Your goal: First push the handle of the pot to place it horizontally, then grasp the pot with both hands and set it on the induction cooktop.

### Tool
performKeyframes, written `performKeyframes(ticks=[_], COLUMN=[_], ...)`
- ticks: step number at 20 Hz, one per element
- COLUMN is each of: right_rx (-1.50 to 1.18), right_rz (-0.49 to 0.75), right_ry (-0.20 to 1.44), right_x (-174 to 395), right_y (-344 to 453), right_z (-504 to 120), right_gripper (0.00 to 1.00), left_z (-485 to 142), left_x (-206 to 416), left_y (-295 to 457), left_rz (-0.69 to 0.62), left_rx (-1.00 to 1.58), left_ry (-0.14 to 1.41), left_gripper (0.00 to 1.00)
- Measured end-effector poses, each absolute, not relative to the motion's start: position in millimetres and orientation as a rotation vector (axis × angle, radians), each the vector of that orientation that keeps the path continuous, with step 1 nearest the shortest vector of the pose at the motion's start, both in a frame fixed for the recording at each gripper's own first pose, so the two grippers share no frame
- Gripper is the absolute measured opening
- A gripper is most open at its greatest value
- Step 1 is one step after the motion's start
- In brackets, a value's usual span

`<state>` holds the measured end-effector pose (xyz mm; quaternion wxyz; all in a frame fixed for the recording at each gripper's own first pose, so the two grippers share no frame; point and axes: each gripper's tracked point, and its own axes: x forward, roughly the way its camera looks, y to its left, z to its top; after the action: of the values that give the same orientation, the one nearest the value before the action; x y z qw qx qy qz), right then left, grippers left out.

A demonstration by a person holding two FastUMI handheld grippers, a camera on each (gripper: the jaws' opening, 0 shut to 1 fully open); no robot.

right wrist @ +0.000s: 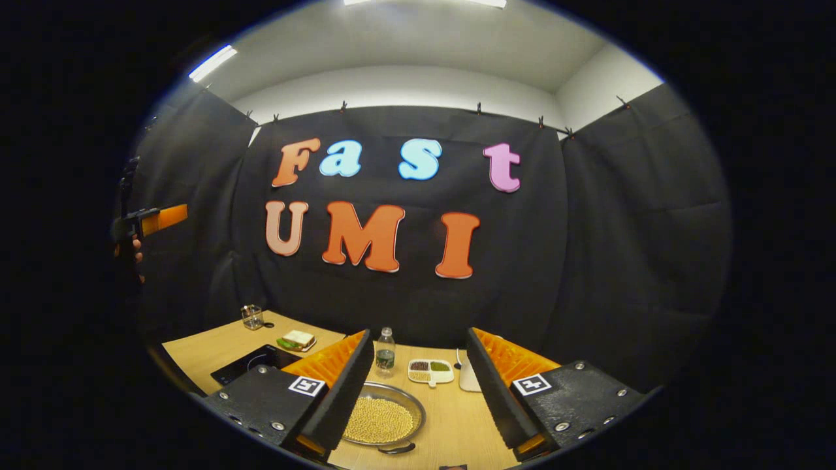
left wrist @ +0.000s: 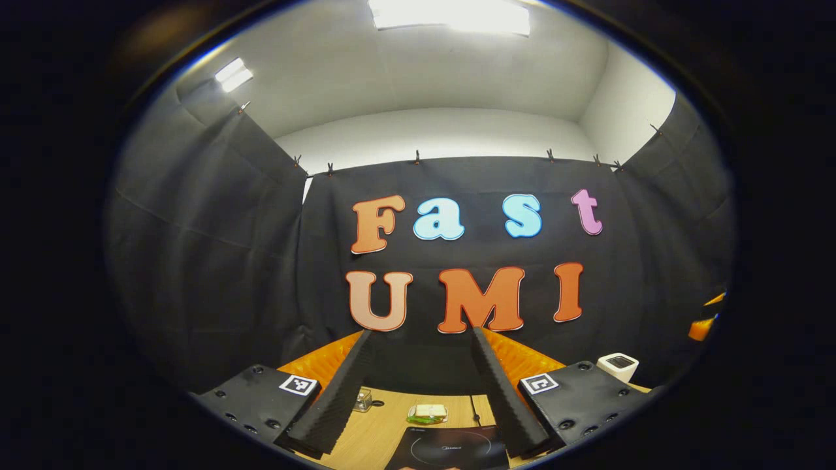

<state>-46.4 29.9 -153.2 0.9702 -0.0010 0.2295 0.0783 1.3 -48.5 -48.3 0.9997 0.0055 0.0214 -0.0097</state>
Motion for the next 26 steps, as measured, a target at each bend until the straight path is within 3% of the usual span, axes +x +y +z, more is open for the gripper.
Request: performKeyframes(ticks=[3, 7, 11, 12, 13, 17, 22, 26], right_rx=[0.066, 0.126, 0.145, 0.148, 0.149, 0.165, 0.223, 0.288], right_rz=[0.236, 0.299, 0.331, 0.339, 0.347, 0.394, 0.380, 0.373], right_ry=[0.638, 0.877, 1.054, 1.085, 1.109, 1.213, 1.387, 1.546], right_x=[-62, -96, -128, -137, -143, -167, -200, -227], right_y=[48, 66, 79, 82, 85, 104, 112, 117], right_z=[-206, -277, -324, -333, -340, -364, -402, -428], right_gripper=[0.83, 0.65, 0.41, 0.30, 0.32, 0.21, 0.01, 0.00], left_z=[-67, -75, -77, -78, -81, -82, -93, -97], left_x=[4, 4, 3, 3, 4, 3, 5, -2], left_y=[-48, -38, -36, -37, -38, -39, -34, -37], left_rz=[-0.025, -0.011, -0.001, -0.004, -0.004, -0.003, 0.009, -0.005], left_rx=[0.001, 0.016, 0.025, 0.026, 0.028, 0.043, 0.044, 0.027], left_ry=[0.092, 0.118, 0.110, 0.112, 0.119, 0.125, 0.139, 0.154], left_gripper=[0.97, 0.98, 0.98, 0.99, 0.99, 0.99, 0.98, 0.98])
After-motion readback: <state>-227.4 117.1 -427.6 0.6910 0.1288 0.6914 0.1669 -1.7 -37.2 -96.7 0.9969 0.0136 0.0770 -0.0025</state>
